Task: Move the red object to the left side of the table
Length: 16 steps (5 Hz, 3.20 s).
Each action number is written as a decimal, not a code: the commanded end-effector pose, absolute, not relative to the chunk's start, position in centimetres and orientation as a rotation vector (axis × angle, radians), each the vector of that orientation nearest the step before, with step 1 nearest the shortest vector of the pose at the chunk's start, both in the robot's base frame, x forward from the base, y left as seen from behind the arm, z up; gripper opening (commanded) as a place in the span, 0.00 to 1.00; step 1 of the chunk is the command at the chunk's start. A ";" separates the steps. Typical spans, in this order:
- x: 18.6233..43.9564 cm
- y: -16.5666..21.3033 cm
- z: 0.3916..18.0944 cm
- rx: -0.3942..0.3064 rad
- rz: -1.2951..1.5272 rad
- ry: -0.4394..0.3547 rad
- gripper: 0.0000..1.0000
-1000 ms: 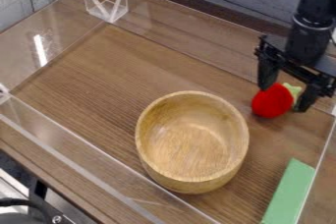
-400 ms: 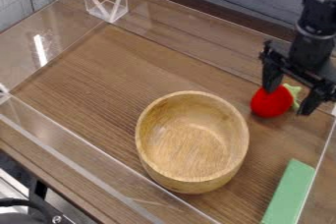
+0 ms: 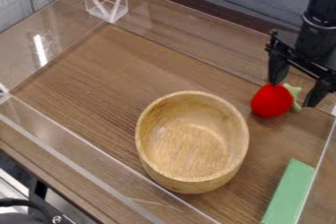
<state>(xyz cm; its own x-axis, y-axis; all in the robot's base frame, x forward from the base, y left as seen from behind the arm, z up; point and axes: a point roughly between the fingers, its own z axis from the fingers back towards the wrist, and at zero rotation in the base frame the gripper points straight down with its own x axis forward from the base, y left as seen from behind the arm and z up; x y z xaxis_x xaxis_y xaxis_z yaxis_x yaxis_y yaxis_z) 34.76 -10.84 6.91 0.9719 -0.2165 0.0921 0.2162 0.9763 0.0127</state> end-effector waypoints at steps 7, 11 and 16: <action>34.2 -9.7 9.4 -0.010 -0.041 -0.211 0.00; 28.6 1.9 14.7 0.066 0.148 -0.225 0.00; 29.4 10.9 8.9 0.130 0.166 -0.172 0.00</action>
<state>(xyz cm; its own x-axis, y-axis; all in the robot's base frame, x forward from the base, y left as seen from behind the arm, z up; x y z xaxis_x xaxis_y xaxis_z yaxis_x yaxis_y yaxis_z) 29.08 10.45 7.72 0.9780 0.1540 0.1405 -0.1689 0.9804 0.1012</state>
